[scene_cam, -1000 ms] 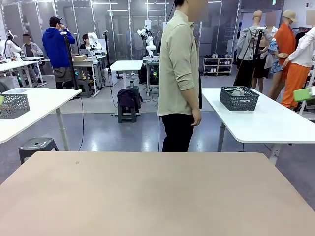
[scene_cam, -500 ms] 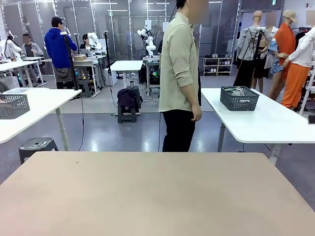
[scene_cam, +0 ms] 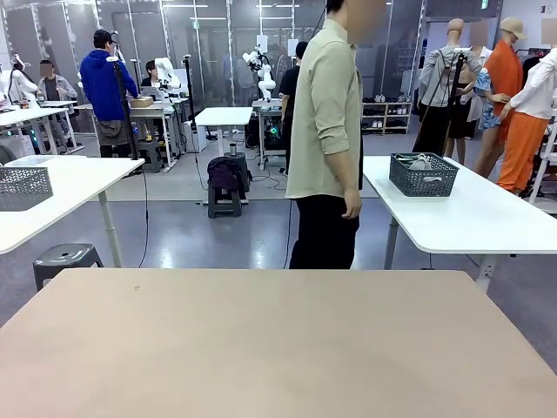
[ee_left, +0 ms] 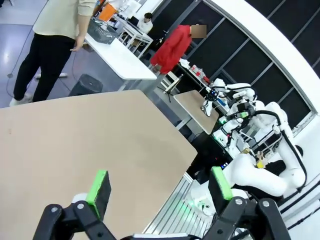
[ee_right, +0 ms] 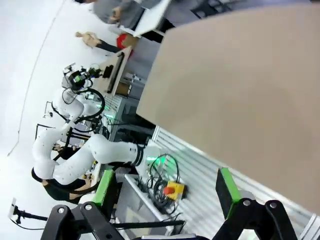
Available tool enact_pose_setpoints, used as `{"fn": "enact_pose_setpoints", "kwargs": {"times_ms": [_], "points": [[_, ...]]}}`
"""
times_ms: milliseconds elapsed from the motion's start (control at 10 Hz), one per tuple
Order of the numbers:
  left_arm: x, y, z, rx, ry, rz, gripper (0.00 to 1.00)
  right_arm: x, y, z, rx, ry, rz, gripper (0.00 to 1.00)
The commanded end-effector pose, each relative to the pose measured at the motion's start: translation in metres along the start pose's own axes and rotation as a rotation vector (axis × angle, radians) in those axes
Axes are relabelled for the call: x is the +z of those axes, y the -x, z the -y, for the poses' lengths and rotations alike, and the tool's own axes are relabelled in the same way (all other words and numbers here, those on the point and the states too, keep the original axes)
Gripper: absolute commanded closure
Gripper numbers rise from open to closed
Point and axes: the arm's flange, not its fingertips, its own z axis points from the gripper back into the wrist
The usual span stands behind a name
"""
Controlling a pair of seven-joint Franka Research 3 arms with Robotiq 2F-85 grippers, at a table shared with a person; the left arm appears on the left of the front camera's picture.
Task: Fold the towels and place them in the basket.
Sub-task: When a person lays out a Towel with hook on the table, fold it in half twice.
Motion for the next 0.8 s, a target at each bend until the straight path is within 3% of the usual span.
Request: {"fn": "enact_pose_setpoints", "kwargs": {"times_ms": [0, 100, 200, 700], "points": [[-0.005, -0.007, -0.002, 0.027, 0.011, -0.005, 0.0, -0.019, 0.039, -0.021, -0.064, 0.032, 0.011, 0.0], [-0.011, -0.009, 0.0, 0.056, -0.07, 0.024, 0.0, -0.018, 0.039, -0.025, -0.007, 0.039, 0.06, 0.0], [-0.004, -0.002, -0.002, 0.019, -0.004, -0.004, 0.0, 0.001, 0.009, -0.011, -0.037, 0.023, -0.008, 0.0], [-0.004, 0.001, -0.001, 0.043, -0.024, -0.011, 0.0, 0.001, 0.011, -0.01, -0.054, 0.035, -0.006, 0.0]]}}
